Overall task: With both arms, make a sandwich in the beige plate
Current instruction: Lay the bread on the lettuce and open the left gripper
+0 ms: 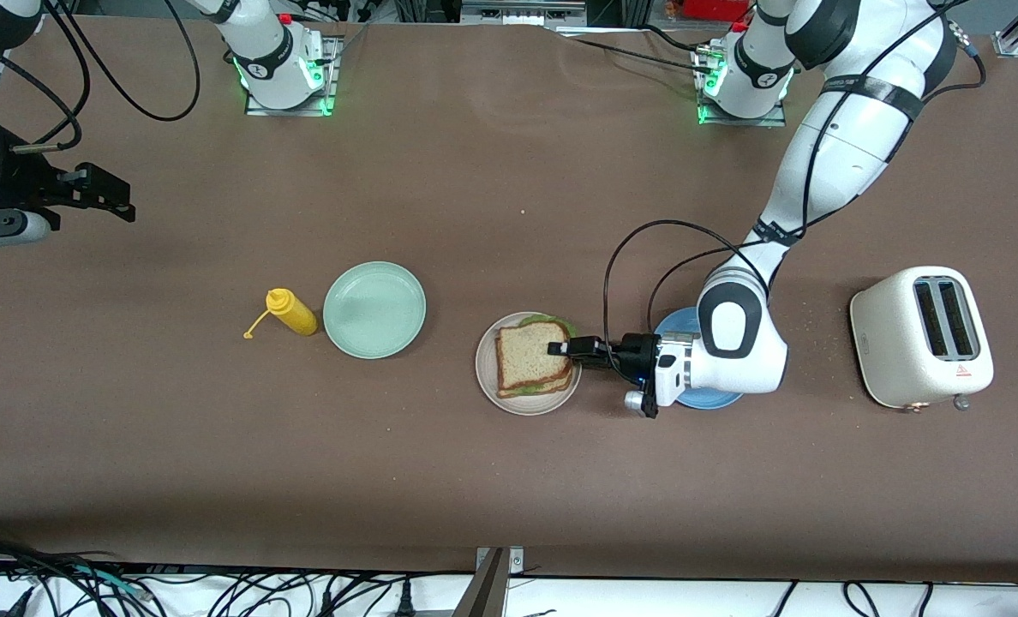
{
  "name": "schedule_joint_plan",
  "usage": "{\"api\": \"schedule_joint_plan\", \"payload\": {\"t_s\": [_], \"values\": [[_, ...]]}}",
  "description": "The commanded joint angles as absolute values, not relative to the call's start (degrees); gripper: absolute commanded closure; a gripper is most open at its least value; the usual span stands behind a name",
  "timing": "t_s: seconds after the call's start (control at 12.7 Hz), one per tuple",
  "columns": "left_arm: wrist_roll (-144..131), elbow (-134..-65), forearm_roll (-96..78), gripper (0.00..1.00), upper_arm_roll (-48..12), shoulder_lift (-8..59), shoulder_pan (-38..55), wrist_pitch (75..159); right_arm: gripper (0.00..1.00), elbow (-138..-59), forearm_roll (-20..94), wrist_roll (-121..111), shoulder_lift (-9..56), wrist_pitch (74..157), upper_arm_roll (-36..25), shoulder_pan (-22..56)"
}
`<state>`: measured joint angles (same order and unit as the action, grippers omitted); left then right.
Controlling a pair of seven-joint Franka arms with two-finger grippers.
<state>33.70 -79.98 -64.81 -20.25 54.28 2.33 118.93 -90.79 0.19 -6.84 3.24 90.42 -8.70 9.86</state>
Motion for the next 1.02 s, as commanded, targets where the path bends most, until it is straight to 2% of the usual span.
{"api": "schedule_joint_plan", "payload": {"t_s": [0.0, 0.63, 0.94], "values": [[35.1, -79.3, -65.9, 0.0, -17.9, 53.4, 3.2, 118.6, 0.0, -90.1, 1.3, -6.9, 3.8, 89.6, -9.3, 9.3], [29.9, -77.3, -51.2, 0.0, -16.6, 49.8, 1.8, 118.4, 0.0, -90.3, 1.3, -6.8, 4.3, 89.3, -9.6, 9.1], [25.1, -78.1, -35.0, 0.0, -16.4, 45.2, -0.5, 114.5, 0.0, -90.2, 1.3, -6.8, 4.3, 89.3, -9.6, 9.1]]}}
